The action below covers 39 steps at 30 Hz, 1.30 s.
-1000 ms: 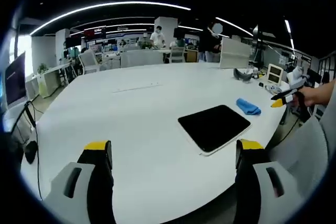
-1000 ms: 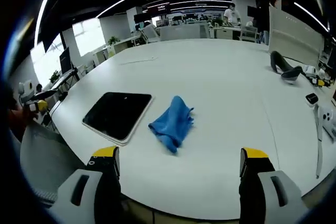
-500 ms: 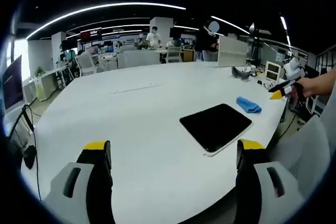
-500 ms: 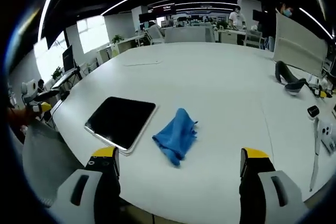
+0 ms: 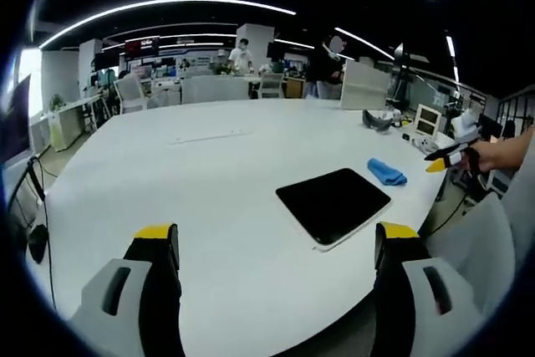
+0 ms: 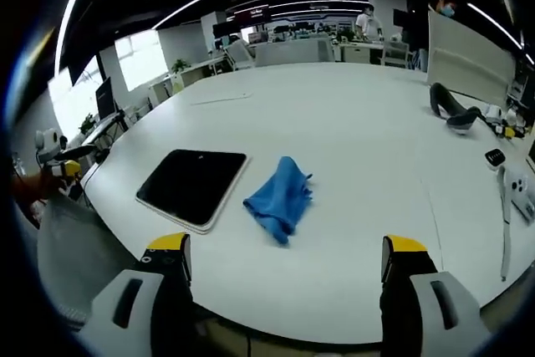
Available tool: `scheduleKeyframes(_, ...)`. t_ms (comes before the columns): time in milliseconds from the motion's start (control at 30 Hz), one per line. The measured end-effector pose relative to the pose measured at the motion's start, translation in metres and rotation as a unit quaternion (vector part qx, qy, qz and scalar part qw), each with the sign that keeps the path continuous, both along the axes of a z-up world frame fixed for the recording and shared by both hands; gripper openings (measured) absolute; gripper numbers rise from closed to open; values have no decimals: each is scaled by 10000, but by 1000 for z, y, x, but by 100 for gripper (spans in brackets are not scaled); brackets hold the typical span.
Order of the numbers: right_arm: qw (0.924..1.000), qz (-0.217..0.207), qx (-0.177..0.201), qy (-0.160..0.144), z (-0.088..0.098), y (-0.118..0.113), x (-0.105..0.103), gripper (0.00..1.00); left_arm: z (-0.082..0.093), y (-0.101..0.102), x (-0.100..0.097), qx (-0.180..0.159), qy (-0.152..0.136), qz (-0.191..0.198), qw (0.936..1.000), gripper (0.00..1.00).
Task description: Wipe the mirror surface with the cleaning cloth until all visible marks leave the cleaned area.
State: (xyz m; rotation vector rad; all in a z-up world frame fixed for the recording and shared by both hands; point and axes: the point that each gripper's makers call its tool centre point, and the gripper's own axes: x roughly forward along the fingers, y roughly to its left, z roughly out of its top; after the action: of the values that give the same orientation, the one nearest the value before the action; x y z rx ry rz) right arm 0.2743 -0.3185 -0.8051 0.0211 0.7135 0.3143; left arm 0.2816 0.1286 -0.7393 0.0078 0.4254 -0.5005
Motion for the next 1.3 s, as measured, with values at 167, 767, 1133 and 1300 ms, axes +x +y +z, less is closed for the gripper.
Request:
scheduleKeyframes(167, 10000, 38, 6, -27, -1, 3, 3, 93, -1, -8, -2, 354, 0, -256, 9990, 99)
scheduleKeyframes(767, 10000, -22, -43, -75, 8, 0, 11, 91, -9, 1, 0, 138, 49, -98, 9998, 98)
scheduleKeyframes(1133, 9997, 43, -88, -230, 34, 8, 37, 89, -11, 3, 0, 178, 83, -112, 9997, 97)
scheduleKeyframes(1300, 9995, 57, -87, -308, 45, 14, 51, 88, -13, 4, 0, 196, 97, -108, 9997, 96)
